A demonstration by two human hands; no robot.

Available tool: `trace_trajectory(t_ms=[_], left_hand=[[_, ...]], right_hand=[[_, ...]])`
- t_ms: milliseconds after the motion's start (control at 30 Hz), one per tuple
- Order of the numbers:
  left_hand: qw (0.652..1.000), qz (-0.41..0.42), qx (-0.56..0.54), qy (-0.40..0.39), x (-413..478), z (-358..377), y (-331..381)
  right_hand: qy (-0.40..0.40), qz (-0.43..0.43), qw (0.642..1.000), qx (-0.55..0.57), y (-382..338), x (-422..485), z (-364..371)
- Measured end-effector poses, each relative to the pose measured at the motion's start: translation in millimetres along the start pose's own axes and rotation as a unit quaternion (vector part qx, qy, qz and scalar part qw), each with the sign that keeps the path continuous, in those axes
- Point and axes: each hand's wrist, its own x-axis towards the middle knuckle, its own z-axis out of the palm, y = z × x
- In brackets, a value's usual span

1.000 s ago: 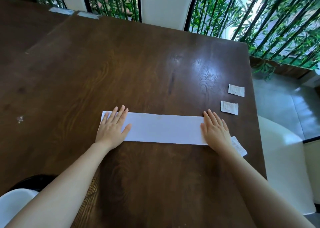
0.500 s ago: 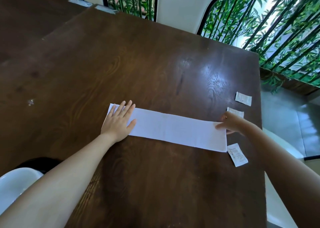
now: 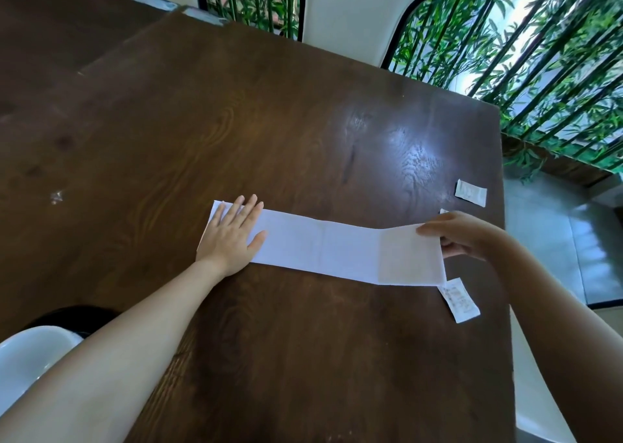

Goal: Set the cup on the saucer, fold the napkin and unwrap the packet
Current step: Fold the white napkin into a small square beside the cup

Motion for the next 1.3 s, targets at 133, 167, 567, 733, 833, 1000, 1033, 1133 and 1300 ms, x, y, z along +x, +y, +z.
trace_trajectory(t_ms=[133,167,567,733,833,1000,1033,1133,1300], left_hand=[[1.0,0.001,0.007,-0.005,0,0,0],[1.0,0.001,0.006,-0.011,1,-1,0],[0.988,0.032,-0.125,-0.088,1,-24,-8],[0.974,-0.091,-0.204,0.039,-7,-39,-11],[0.924,-0.2,-0.317,0.076,-11,-49,-16],[0.893,-0.253,-0.368,0.051,-18,-54,-20],[0.89,-0.261,-0.37,0.047,-18,-54,-20],[0.887,-0.291,-0.357,0.037,-17,-55,-18],[0.875,-0.328,-0.356,-0.008,-11,-56,-18]], right_hand=[[-0.079,-0.072,0.991,0.084,-25,-15,8],[-0.099,-0.09,0.985,0.108,-32,-19,12],[-0.112,-0.132,0.966,0.19,-115,-36,94],[-0.066,-0.105,0.986,0.111,-131,-20,141],[-0.08,-0.098,0.985,0.119,-135,-12,162],[-0.072,-0.073,0.992,0.079,-130,2,182],[-0.059,-0.071,0.994,0.066,-127,4,183],[0.005,-0.068,0.998,-0.005,-116,14,184],[0.096,-0.085,0.975,-0.179,-92,19,182]])
